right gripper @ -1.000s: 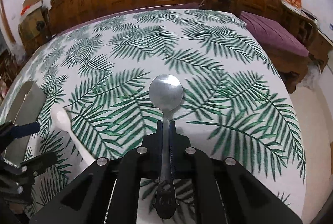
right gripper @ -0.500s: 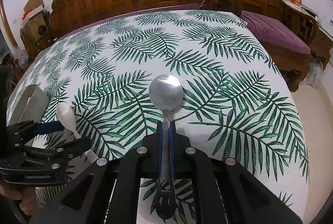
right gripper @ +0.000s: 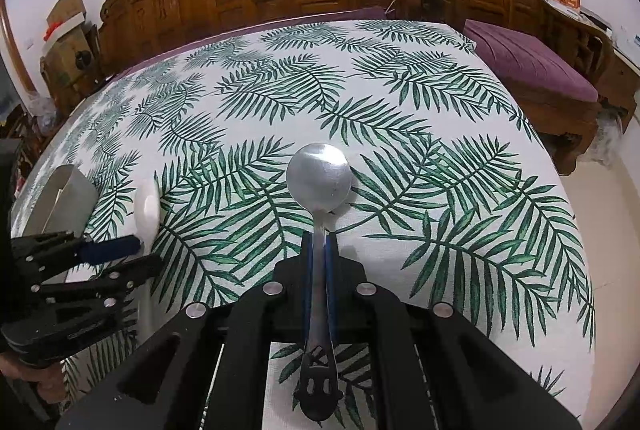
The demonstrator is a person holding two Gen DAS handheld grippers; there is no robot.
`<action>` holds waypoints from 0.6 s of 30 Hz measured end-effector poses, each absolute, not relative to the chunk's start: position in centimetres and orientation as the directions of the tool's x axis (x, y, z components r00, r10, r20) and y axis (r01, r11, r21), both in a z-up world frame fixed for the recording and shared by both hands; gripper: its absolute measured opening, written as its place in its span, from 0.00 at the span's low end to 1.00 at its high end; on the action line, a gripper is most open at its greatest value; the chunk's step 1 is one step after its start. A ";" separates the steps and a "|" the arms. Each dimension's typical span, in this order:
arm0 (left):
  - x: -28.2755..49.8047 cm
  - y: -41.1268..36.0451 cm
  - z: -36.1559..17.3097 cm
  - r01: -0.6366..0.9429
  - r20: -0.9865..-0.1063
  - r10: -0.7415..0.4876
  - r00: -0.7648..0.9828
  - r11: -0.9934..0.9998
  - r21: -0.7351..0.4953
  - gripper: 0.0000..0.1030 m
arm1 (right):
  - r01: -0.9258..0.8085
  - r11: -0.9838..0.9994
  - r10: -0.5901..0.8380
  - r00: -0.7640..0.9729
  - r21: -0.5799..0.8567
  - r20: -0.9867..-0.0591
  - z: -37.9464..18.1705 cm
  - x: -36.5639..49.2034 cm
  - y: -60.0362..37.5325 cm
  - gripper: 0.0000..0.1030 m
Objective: Organize utensils
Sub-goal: 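Grasp the white plastic spoon with the left gripper while the right holds the metal spoon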
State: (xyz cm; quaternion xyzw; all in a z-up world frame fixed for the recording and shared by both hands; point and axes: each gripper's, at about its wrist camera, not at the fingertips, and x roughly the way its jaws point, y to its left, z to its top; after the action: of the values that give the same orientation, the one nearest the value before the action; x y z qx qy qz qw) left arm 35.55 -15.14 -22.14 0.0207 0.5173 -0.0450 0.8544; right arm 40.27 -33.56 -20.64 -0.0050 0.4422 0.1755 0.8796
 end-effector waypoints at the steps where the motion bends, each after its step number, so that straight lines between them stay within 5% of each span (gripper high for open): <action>1: 35.3 -15.0 -22.1 0.104 -0.887 -0.055 0.459 0.995 -0.008 0.21 | -0.317 0.937 0.306 0.547 0.145 -0.779 -20.6 40.2 -33.4 0.07; 5: 34.6 -14.4 -22.0 0.121 -0.894 -0.081 0.441 0.992 -0.030 0.06 | -0.328 0.934 0.309 0.544 0.142 -0.780 -20.6 40.1 -32.9 0.07; 18: 31.6 -13.7 -19.8 0.193 -0.871 -0.106 0.480 0.981 -0.013 0.06 | -0.372 0.922 0.309 0.540 0.108 -0.783 -20.2 39.1 -30.6 0.07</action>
State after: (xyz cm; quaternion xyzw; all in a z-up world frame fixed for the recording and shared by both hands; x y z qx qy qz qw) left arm 31.57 -13.73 -19.79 0.0435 0.5022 -0.0870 0.8593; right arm 39.07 -30.64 -20.18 -0.0358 0.4387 0.1943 0.8767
